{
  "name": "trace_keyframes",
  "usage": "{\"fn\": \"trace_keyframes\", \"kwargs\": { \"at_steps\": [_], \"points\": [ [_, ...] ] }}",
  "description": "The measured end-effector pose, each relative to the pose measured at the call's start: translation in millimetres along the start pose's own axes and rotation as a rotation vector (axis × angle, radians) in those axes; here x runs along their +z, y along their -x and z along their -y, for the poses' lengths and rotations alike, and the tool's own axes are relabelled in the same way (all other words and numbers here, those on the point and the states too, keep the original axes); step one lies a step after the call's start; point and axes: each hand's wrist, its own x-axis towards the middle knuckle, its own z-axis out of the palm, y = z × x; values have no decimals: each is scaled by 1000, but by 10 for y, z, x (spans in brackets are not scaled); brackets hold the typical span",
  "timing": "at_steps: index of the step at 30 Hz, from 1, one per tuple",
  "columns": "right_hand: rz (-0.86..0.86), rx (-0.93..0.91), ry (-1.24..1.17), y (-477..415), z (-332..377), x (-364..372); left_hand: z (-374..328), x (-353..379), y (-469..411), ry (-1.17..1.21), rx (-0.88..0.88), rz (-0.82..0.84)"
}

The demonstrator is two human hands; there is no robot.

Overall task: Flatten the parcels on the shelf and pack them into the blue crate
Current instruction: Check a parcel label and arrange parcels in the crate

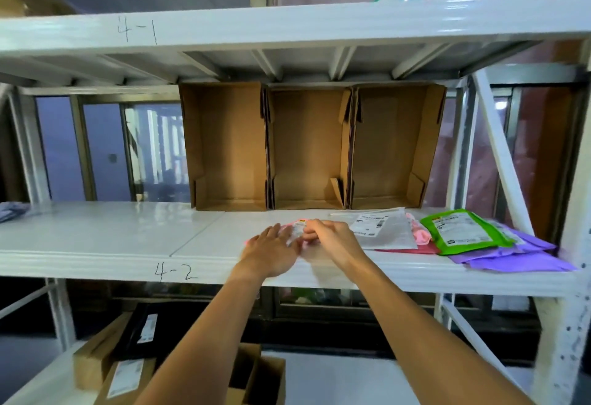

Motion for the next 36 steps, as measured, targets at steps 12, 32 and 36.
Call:
{"fn": "trace_keyframes", "kwargs": {
  "at_steps": [12,32,36],
  "points": [
    [136,-221,835,-255,19,175,58,-79,31,86,92,-30],
    [-73,-300,996,-300,-106,252,-14,28,-41,58,-60,-41],
    [-212,-387,1031,-151,-160,276,-116,-70,68,68,-147,-60]
  ]
}}
